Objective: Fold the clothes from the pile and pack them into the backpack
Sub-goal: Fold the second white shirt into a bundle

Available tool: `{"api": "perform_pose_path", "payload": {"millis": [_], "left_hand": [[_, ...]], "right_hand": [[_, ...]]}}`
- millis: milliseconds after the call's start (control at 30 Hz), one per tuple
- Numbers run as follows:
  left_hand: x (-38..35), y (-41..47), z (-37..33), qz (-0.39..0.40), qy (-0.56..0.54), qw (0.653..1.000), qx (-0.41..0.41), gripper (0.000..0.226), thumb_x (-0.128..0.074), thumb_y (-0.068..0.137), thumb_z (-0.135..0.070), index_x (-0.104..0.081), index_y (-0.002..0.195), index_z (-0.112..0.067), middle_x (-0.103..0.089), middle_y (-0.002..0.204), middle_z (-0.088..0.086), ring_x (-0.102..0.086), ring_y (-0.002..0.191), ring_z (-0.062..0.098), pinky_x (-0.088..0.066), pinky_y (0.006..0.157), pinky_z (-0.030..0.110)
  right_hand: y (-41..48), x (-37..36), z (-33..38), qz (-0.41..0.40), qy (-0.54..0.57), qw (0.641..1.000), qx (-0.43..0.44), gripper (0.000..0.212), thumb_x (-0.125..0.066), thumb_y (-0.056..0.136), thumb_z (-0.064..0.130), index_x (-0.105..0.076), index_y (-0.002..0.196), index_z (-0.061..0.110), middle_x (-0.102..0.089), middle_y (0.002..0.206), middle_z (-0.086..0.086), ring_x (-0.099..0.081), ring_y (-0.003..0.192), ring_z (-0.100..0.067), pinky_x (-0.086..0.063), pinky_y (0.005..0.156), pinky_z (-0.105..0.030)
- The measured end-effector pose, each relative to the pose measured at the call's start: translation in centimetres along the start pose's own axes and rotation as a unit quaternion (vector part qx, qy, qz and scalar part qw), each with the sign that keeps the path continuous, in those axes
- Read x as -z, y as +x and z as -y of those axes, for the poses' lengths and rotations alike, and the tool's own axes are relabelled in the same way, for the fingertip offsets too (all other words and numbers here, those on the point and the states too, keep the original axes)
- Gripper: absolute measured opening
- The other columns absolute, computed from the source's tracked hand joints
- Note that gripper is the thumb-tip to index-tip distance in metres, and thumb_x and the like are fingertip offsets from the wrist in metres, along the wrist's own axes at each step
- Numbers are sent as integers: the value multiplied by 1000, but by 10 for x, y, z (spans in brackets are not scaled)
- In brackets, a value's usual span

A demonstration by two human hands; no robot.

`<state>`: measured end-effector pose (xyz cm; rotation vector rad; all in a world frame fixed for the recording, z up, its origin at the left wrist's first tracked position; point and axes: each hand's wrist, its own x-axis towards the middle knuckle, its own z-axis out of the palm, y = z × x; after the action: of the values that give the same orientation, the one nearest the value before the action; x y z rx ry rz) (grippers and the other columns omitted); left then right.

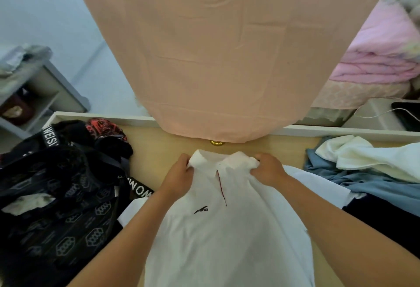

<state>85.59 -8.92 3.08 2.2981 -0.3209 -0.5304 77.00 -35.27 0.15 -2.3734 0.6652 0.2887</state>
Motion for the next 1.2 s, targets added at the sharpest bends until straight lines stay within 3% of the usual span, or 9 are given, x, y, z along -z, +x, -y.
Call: {"api": "perform_pose_path", "payload": {"millis": [167, 300, 400, 467, 667, 900, 1000, 1067, 1200], "left_hand": [[57, -29, -26, -8, -4, 997, -78, 22, -41, 96, -4, -52, 104, -21, -58, 94, -11, -54, 86, 5, -40, 68, 14], [108, -63, -49, 31, -47, 995, -88, 19, -47, 84, -17, -55, 98, -26, -63, 94, 4, -62, 91, 25, -52, 81, 45], [146, -99, -61, 89, -106, 986, -95, 33, -57, 70, -33, -53, 102, -29, -63, 96, 10, -64, 87, 31, -53, 79, 47], [165, -123, -66, 92, -105, 981, -137, 29, -64, 84, -38, -53, 111, -31, -67, 101, 0, -68, 89, 21, -56, 77, 39], [213, -187, -79, -87, 2, 949, -303, 16, -54, 99, -27, -58, 108, -39, -63, 99, -23, -55, 93, -13, -42, 74, 22], [265, -253, -120, -219, 137, 895, -363, 12, -48, 99, -41, -53, 108, -36, -62, 88, -11, -55, 78, 13, -43, 66, 33], [287, -271, -131, -188, 130, 905, -358, 8, -45, 99, -42, -51, 105, -44, -63, 88, -7, -57, 80, 14, -48, 71, 38], [297, -275, -135, -157, 88, 922, -344, 13, -46, 99, -40, -52, 105, -50, -62, 93, -15, -56, 85, 5, -47, 76, 37], [284, -256, -137, -123, 97, 933, -323, 26, -46, 97, -32, -55, 114, -49, -66, 98, -14, -60, 93, 13, -43, 74, 31]], "right_hand": [[-45, 37, 33, 37, 197, 980, 9, 20, -73, 78, 20, -63, 95, 15, -67, 94, -3, -62, 85, -19, -44, 67, -27], [-98, 64, 66, 92, 374, 923, 27, 38, -57, 95, 49, -62, 125, 27, -68, 120, 10, -65, 111, -11, -47, 91, -25], [-135, 80, 85, 15, 276, 960, 42, 48, -76, 86, 39, -64, 128, 21, -68, 121, 7, -63, 114, -14, -51, 94, -29], [-161, 90, 97, 12, 219, 974, 60, 47, -82, 80, 31, -68, 124, 20, -70, 119, 5, -65, 109, -12, -52, 90, -27], [-244, 114, 140, -51, 244, 958, 140, 16, -77, 82, 9, -79, 78, 24, -75, 85, 6, -67, 82, -8, -50, 83, -30], [-317, 160, 191, -176, 227, 923, 255, 14, -65, 92, 9, -56, 84, 16, -60, 78, 4, -51, 70, -6, -37, 62, -25], [-344, 178, 200, -53, 261, 925, 273, 12, -61, 95, 8, -62, 98, 19, -69, 93, 5, -62, 83, -8, -49, 72, -28], [-346, 186, 195, 56, 348, 902, 248, 33, -53, 88, -1, -67, 114, 15, -70, 113, -4, -65, 101, -19, -51, 87, -34], [-328, 187, 184, 43, 370, 909, 187, 51, -70, 78, 32, -65, 116, -2, -67, 111, -12, -62, 102, -26, -46, 92, -35]]}}
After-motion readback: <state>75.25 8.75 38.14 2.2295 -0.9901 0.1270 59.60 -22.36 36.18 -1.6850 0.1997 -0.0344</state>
